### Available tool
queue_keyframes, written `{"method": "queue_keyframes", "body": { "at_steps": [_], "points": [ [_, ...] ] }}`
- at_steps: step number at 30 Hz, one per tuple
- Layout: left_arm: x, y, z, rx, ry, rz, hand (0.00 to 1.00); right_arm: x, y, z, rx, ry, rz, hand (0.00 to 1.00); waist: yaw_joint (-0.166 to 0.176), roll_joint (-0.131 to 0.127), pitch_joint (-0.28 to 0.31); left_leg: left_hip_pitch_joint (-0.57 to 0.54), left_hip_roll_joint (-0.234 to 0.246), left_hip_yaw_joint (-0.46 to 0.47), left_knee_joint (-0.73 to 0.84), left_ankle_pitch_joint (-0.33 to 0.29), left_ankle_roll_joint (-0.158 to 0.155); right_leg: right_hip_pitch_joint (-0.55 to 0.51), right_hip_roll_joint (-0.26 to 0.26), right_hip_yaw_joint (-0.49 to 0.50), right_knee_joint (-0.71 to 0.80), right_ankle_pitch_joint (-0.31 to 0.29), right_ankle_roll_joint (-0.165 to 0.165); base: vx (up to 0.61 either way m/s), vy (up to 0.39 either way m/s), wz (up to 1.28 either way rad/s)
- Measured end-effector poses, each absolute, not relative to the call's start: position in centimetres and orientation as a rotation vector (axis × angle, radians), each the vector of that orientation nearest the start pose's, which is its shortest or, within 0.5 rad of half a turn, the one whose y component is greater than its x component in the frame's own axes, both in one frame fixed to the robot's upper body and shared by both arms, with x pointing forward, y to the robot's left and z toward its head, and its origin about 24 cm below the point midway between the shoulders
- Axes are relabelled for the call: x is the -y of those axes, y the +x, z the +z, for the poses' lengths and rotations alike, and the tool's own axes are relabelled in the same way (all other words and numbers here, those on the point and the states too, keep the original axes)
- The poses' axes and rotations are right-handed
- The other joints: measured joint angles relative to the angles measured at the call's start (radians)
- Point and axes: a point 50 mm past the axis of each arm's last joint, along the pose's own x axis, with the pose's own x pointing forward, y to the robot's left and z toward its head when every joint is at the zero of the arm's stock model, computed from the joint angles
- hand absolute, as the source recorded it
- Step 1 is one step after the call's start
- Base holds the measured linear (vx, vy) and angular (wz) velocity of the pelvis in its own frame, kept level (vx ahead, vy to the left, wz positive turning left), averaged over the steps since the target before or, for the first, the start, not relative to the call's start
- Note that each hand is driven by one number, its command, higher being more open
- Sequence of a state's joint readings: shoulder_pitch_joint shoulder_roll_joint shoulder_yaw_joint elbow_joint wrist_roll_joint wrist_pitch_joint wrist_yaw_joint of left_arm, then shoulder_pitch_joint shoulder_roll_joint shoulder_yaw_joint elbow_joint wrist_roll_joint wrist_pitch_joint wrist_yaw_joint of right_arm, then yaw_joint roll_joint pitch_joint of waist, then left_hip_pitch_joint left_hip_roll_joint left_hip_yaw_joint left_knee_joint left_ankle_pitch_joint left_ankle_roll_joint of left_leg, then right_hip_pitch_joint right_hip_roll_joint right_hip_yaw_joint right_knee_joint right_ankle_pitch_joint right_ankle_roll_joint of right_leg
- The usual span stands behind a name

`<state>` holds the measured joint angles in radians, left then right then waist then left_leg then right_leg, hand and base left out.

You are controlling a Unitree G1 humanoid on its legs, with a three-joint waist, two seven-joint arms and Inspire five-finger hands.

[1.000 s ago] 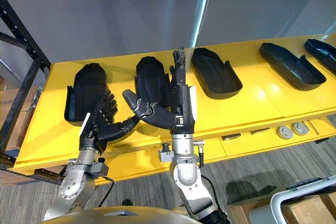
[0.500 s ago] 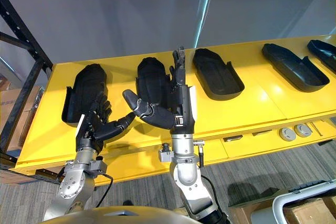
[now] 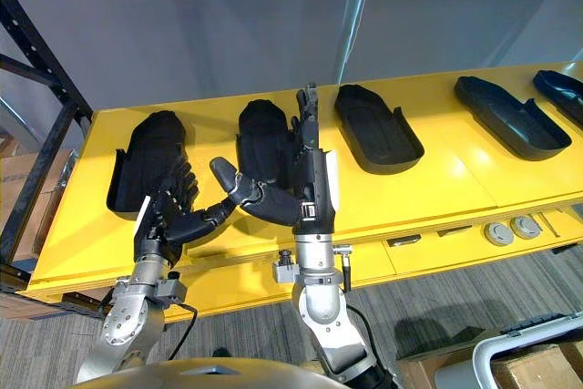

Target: Walk over and take three plastic housings, then place them on the shelf

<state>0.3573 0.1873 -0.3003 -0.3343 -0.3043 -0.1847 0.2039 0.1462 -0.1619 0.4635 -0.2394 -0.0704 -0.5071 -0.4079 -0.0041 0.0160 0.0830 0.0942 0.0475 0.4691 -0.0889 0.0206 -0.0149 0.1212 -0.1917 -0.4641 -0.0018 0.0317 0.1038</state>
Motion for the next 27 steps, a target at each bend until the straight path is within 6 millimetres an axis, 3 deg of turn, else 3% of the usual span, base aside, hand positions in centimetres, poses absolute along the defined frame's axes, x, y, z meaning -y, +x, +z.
{"method": "queue_keyframes", "body": {
  "at_steps": [4, 8, 12, 15, 18, 21, 24, 27],
  "points": [
    [-13.2, 17.8, 7.1, 0.228, -0.332, -0.114, 1.0, 9.0, 19.2, 9.8, 0.555, 0.085, 0.077, 1.0, -0.001, -0.002, -0.001, 0.0, 0.001, 0.015, 0.0, -0.004, -0.002, -0.009, 0.0, 0.006, 0.0, 0.0, 0.0, 0.0, 0.002, -0.1],
    [-12.7, 18.0, 9.2, 0.387, -0.58, -0.317, 1.0, 9.2, 19.4, 9.4, 0.54, 0.071, 0.066, 1.0, -0.004, -0.009, -0.008, 0.001, 0.001, 0.026, 0.0, -0.008, -0.005, -0.013, 0.0, 0.008, 0.0, 0.0, 0.0, 0.04, 0.016, -0.07],
    [-12.8, 18.0, 9.9, 0.449, -0.706, -0.441, 1.0, 9.7, 19.6, 9.7, 0.571, 0.06, 0.049, 1.0, -0.015, -0.014, -0.018, 0.005, 0.001, 0.031, 0.005, 0.006, -0.005, -0.014, 0.0, 0.01, 0.001, 0.0, 0.0, 0.05, 0.013, -0.03],
    [-13.2, 17.9, 10.6, 0.501, -0.731, -0.46, 1.0, 10.8, 19.8, 9.7, 0.595, -0.047, 0.019, 1.0, -0.014, -0.014, -0.018, 0.015, 0.0, 0.036, 0.005, 0.006, -0.005, -0.01, 0.0, 0.023, 0.001, 0.0, 0.0, 0.02, 0.015, -0.06],
    [-15.7, 18.0, 11.5, 0.576, -0.609, -0.349, 1.0, 13.8, 20.4, 10.0, 0.639, -0.234, -0.101, 1.0, -0.015, -0.011, -0.02, 0.028, 0.0, 0.039, 0.001, 0.005, -0.006, 0.004, 0.0, 0.029, 0.001, 0.0, 0.0, -0.03, 0.022, -0.04],
    [-19.9, 17.2, 11.8, 0.632, -0.508, -0.206, 1.0, 18.6, 20.5, 10.6, 0.64, -0.334, -0.341, 1.0, -0.024, -0.008, -0.019, 0.027, 0.0, 0.039, 0.0, -0.002, -0.016, 0.004, -0.001, 0.03, 0.001, 0.0, 0.0, -0.05, 0.026, -0.01],
    [-23.8, 15.0, 11.7, 0.655, -0.434, -0.11, 1.0, 25.2, 18.7, 10.6, 0.593, -0.45, -0.674, 1.0, -0.022, -0.002, -0.021, 0.026, 0.0, 0.039, 0.0, -0.008, -0.007, 0.004, -0.001, 0.03, 0.0, 0.0, 0.0, 0.0, 0.0, 0.0],
    [-24.9, 14.2, 11.6, 0.633, -0.388, -0.112, 1.0, 29.3, 16.7, 8.4, 0.455, -0.528, -0.877, 1.0, -0.023, 0.003, -0.024, 0.023, 0.0, 0.04, 0.0, -0.008, -0.007, 0.003, 0.0, 0.028, -0.002, -0.001, 0.0, 0.0, 0.0, 0.0]
  ]
}}
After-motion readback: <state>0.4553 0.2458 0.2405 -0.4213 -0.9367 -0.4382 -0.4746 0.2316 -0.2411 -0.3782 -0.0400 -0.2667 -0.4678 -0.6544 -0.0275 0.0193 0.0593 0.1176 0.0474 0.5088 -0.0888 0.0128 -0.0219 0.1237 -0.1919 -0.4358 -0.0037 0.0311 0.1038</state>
